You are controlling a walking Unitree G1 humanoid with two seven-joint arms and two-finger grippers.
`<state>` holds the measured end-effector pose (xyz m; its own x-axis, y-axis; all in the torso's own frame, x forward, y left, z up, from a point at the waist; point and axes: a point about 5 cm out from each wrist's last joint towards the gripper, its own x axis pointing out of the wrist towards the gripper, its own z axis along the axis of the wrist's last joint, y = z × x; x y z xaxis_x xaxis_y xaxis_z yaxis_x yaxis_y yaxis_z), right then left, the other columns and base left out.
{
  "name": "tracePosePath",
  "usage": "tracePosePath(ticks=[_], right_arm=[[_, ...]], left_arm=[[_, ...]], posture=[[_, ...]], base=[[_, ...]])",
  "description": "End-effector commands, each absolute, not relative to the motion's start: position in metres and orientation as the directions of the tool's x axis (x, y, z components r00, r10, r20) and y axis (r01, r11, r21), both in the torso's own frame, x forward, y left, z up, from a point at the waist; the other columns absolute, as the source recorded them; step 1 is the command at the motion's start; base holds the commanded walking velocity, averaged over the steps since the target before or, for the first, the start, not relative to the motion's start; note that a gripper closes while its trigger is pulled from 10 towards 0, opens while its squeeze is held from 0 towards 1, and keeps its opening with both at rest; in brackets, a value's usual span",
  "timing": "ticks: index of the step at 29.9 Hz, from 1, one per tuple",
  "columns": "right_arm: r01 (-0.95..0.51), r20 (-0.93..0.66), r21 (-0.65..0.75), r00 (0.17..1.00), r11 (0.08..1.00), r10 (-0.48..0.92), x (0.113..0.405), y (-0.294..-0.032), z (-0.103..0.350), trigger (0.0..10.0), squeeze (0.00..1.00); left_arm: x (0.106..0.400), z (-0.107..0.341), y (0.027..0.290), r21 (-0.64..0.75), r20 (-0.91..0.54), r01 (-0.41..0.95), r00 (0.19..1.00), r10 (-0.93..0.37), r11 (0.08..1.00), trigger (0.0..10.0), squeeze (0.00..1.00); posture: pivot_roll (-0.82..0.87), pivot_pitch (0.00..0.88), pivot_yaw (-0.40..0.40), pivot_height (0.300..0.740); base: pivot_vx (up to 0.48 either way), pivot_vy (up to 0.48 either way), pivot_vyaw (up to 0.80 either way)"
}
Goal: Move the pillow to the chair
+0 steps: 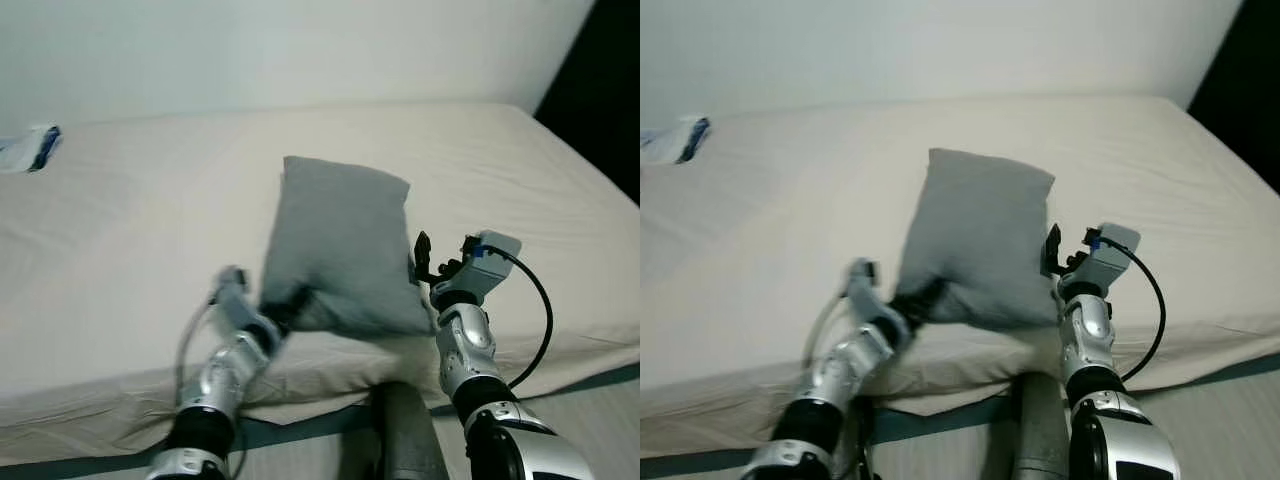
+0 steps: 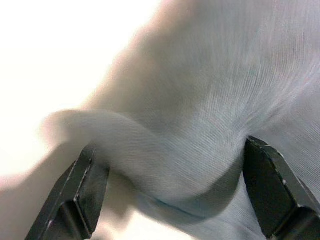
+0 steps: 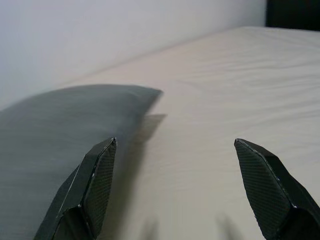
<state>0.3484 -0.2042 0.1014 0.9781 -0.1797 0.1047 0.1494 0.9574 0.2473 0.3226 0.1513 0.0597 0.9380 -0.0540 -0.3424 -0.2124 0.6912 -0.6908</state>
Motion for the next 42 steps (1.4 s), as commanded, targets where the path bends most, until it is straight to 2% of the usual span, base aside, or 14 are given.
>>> tracePosePath(ticks=[1,5,6,7,8,9,14,17,18,25,26,31,36,42], right_arm=[[0.141,0.076,0.248,0.983,0.958,-0.164,0.349,-0.201,0.097,10.0,0.00],[0.132,0.073,0.242,0.985,0.961,-0.154,0.351,-0.202,0.099,10.0,0.00],[0.131,0.073,0.241,0.986,0.962,-0.152,0.351,-0.202,0.099,10.0,0.00],[0.131,0.073,0.241,0.986,0.962,-0.152,0.351,-0.202,0.099,10.0,0.00],[0.130,0.073,0.241,0.986,0.962,-0.151,0.352,-0.201,0.100,10.0,0.00],[0.129,0.073,0.241,0.986,0.962,-0.151,0.352,-0.201,0.100,10.0,0.00],[0.127,0.075,0.242,0.986,0.962,-0.149,0.352,-0.201,0.101,10.0,0.00],[0.128,0.077,0.242,0.986,0.962,-0.150,0.352,-0.202,0.101,10.0,0.00],[0.130,0.078,0.241,0.985,0.962,-0.153,0.351,-0.204,0.100,10.0,0.00],[0.129,0.075,0.240,0.986,0.962,-0.151,0.350,-0.204,0.099,10.0,0.00],[0.128,0.074,0.240,0.986,0.962,-0.149,0.350,-0.204,0.098,10.0,0.00],[0.124,0.073,0.240,0.987,0.963,-0.145,0.349,-0.203,0.097,10.0,0.00],[0.116,0.071,0.242,0.988,0.963,-0.137,0.348,-0.200,0.095,10.0,0.00],[0.110,0.071,0.244,0.989,0.964,-0.131,0.349,-0.199,0.095,10.0,0.00]], left_arm=[[0.316,0.053,0.182,-0.661,-0.377,-0.341,0.921,0.096,0.668,10.0,0.00],[0.322,0.071,0.216,-0.685,-0.330,-0.407,0.913,0.240,0.605,10.0,0.00],[0.325,0.075,0.218,-0.707,-0.312,-0.398,0.917,0.246,0.585,6.5,0.00],[0.325,0.075,0.218,-0.707,-0.312,-0.398,0.917,0.246,0.585,6.5,0.00],[0.328,0.079,0.219,-0.726,-0.299,-0.384,0.923,0.242,0.570,4.9,0.00],[0.330,0.083,0.218,-0.741,-0.276,-0.363,0.931,0.236,0.565,0.0,0.00],[0.335,0.088,0.214,-0.761,-0.247,-0.325,0.945,0.213,0.562,0.0,0.00],[0.338,0.094,0.202,-0.767,-0.214,-0.225,0.973,0.091,0.601,0.0,0.00],[0.331,0.105,0.189,-0.809,-0.080,0.031,0.984,-0.161,0.587,10.0,0.00],[0.299,0.107,0.189,-0.761,0.027,0.338,0.869,-0.494,0.554,10.0,0.00],[0.289,0.101,0.193,-0.735,0.001,0.364,0.844,-0.536,0.572,10.0,1.00],[0.271,0.090,0.200,-0.706,-0.056,0.379,0.812,-0.580,0.599,10.0,1.00],[0.257,0.071,0.212,-0.715,-0.135,0.270,0.852,-0.506,0.645,10.0,1.00],[0.257,0.063,0.199,-0.707,-0.165,0.229,0.867,-0.471,0.669,10.0,1.00]], posture=[[0.09,0.116,-0.069,0.560],[0.09,0.106,-0.086,0.560],[0.09,0.102,-0.088,0.560],[0.09,0.102,-0.088,0.560],[0.09,0.102,-0.088,0.560],[0.09,0.097,-0.089,0.560],[0.09,0.094,-0.088,0.560],[0.09,0.087,-0.083,0.560],[0.09,0.084,-0.084,0.560],[0.10,0.080,-0.081,0.560],[0.10,0.080,-0.081,0.560],[0.10,0.081,-0.082,0.560],[0.10,0.087,-0.085,0.560],[0.10,0.091,-0.088,0.560]], base=[[0.000,0.000,0.00],[0.000,0.000,0.00],[0.000,0.000,0.00],[0.000,0.000,0.00],[0.000,0.000,0.00],[0.000,0.000,0.00],[0.000,0.000,0.00],[0.000,0.000,0.00],[0.000,0.000,0.00],[0.000,0.000,0.00],[0.000,0.000,0.00],[0.000,0.000,0.00],[0.000,0.000,0.00],[0.000,0.000,0.00]])
